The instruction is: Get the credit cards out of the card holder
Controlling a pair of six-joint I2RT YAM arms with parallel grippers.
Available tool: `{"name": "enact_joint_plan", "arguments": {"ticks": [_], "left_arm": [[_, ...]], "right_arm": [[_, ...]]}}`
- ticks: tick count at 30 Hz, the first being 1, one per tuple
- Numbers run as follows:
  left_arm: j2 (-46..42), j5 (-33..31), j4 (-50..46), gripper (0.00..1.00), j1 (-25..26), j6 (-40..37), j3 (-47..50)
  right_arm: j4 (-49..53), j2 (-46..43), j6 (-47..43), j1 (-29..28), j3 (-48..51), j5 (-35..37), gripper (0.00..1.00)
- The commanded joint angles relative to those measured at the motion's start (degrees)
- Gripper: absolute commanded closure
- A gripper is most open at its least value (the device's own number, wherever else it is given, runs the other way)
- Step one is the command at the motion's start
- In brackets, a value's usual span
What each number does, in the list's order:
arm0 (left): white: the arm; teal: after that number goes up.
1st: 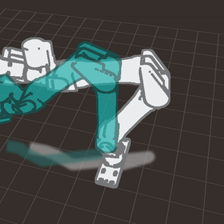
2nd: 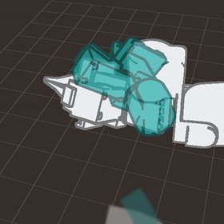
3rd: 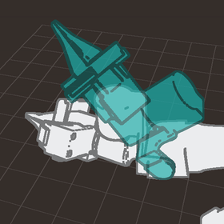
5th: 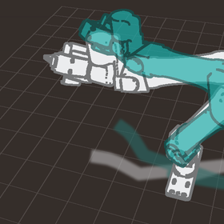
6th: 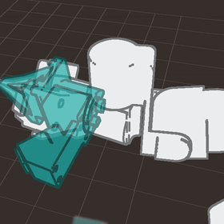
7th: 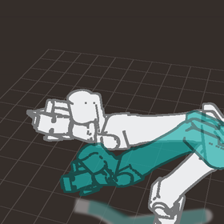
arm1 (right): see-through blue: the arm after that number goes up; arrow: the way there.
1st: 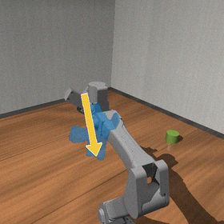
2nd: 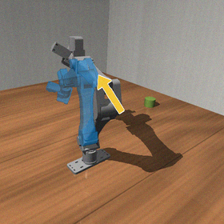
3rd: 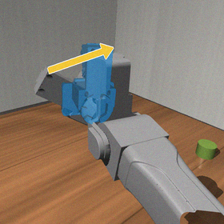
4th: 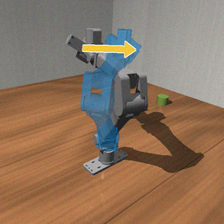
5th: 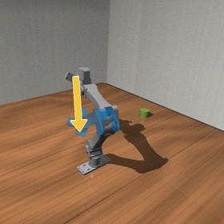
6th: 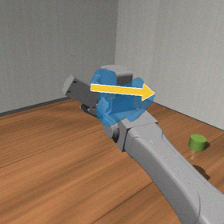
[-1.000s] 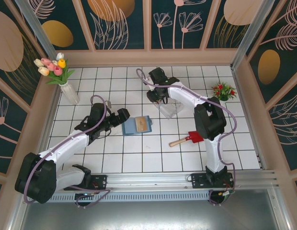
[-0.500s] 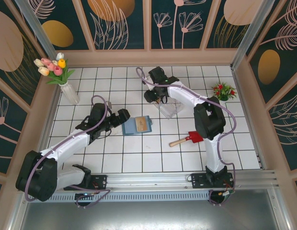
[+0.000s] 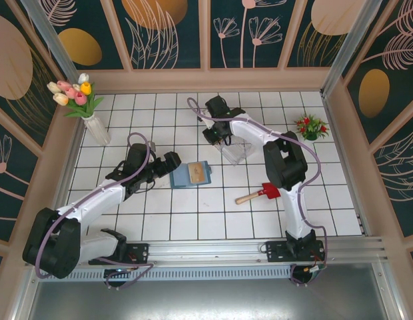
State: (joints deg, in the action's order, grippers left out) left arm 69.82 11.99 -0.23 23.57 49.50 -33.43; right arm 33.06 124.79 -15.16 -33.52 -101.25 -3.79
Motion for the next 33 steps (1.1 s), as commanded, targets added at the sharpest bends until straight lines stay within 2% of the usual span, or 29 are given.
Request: {"name": "enact_joint_plan", "arguments": {"ticks": [1,7,24,33], "left_arm": [[0.5,0.4,0.1,0.01,-0.1,-1.4,-1.4],[0.6,0.5,0.4,0.01,-0.1,-1.1,-1.1],[1.0,0.8,0.8,0.02,-0.1,-1.0,-0.7],[0.7,0.7,0.7,0.01,-0.1,-1.1,-0.4]], "right_arm": [[1.9,0.4,-4.2,0.3,-2.1,2.4,0.88],[4.1,-1.2,-7.1,0.4,-2.4,2.6,0.93],[4.1,-6.2,-6.1,0.7,-0.2,2.4,0.92],[3.9,-4.0,-4.9,1.2,-0.9,3.5,0.91]]}}
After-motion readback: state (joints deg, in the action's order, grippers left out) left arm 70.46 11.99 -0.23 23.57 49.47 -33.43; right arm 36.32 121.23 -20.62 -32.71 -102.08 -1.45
